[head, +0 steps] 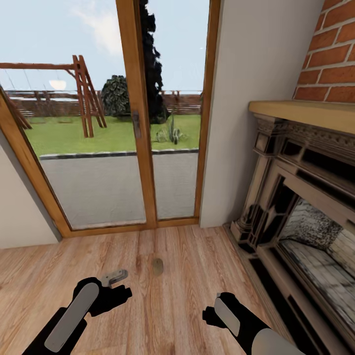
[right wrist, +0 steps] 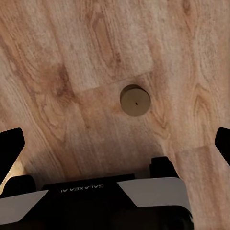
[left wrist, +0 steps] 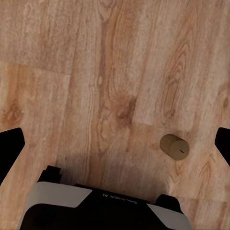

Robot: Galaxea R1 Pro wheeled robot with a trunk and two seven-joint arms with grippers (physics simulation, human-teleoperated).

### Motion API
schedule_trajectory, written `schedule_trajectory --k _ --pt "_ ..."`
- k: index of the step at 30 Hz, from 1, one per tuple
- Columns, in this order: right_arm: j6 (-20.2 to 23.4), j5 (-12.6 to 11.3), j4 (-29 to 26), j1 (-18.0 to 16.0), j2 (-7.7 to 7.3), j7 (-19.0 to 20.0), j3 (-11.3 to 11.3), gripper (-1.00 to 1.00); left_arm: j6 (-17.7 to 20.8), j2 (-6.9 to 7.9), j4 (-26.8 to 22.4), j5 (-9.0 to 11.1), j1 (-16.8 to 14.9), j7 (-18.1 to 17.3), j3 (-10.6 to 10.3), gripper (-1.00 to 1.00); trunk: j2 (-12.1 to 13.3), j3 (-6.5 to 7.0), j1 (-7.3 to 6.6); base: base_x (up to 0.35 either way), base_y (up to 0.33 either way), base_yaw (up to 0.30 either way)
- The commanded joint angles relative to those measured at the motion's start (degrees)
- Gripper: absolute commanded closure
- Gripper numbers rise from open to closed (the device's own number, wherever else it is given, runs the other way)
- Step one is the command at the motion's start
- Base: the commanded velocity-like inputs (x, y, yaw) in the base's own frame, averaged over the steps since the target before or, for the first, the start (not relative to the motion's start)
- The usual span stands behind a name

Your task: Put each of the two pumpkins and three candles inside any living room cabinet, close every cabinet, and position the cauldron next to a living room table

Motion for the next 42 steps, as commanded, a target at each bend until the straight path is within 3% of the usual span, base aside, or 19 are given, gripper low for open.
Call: schedule_trajectory --k 1,26,42 --pt "0.1 -0.6 -0.1 -0.1 -0.06 -0.5 0.4 -1.00 0.0 0.04 0.0 0.5 -0.1 0.6 -0.1 -1.00 -0.5 -0.25 0.23 0.000 0.000 0.000" --pt "0.5 -0.5 0.0 -0.1 -0.01 -0.5 0.4 -1.00 0.3 -0.55 -1.2 0.5 -0.1 0.8 -0.3 -1.00 -10.5 -4.74 5.72 0.000 0.000 0.000" --pt "1.2 -0.2 3.0 -0.1 0.26 -0.3 0.5 -1.00 0.6 -0.67 -1.9 0.9 -0.1 0.8 0.0 -1.00 -16.9 -7.61 9.23 0.000 0.000 0.000"
